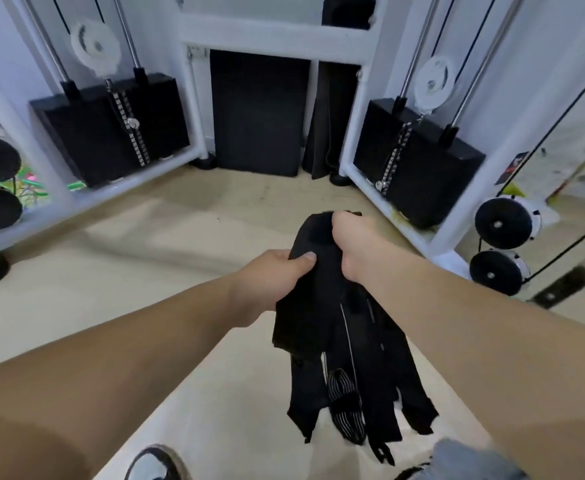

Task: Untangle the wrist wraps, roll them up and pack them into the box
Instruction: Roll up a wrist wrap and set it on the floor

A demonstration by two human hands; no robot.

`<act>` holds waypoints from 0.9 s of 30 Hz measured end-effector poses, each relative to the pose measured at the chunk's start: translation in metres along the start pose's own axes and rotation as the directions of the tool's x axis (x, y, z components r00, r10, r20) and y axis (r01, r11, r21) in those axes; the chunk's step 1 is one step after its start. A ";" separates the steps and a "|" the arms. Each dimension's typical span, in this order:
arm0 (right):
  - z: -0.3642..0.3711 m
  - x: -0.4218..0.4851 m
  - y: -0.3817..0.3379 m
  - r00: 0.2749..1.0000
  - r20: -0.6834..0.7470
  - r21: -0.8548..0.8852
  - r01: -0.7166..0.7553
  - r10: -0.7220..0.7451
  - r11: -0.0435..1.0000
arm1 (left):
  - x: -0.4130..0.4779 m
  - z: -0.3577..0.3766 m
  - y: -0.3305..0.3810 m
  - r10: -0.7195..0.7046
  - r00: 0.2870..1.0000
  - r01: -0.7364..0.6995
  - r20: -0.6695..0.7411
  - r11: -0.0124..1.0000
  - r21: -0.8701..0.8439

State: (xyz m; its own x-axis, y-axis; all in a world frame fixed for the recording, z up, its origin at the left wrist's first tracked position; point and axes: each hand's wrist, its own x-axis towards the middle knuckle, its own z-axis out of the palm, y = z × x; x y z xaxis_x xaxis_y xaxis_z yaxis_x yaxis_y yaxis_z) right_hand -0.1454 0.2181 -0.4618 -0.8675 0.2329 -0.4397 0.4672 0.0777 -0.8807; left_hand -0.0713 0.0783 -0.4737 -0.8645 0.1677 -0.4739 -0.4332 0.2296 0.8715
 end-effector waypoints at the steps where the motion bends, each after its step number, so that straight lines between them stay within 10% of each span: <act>1: -0.009 -0.006 -0.009 1.000 0.000 0.012 0.015 -0.015 1.000 | -0.013 0.004 0.007 0.023 1.000 -0.024 0.009 0.999 0.047; 13: -0.076 -0.106 -0.035 0.922 0.357 -0.054 -0.137 0.147 0.989 | -0.073 0.046 0.063 0.234 0.960 -0.238 -0.155 0.971 -0.005; 27: -0.066 -0.059 0.004 0.877 0.472 -0.301 0.258 -0.092 0.918 | -0.038 0.021 0.045 0.071 0.989 -0.107 -0.130 0.951 -0.290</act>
State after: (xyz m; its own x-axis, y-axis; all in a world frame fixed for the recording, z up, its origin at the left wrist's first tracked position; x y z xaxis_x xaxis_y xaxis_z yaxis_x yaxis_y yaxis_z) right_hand -0.0808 0.2689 -0.4279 -0.8841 -0.2606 -0.3879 0.2567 0.4228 -0.8691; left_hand -0.0522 0.1018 -0.4194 -0.9190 0.0576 -0.3900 -0.3936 -0.0775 0.9160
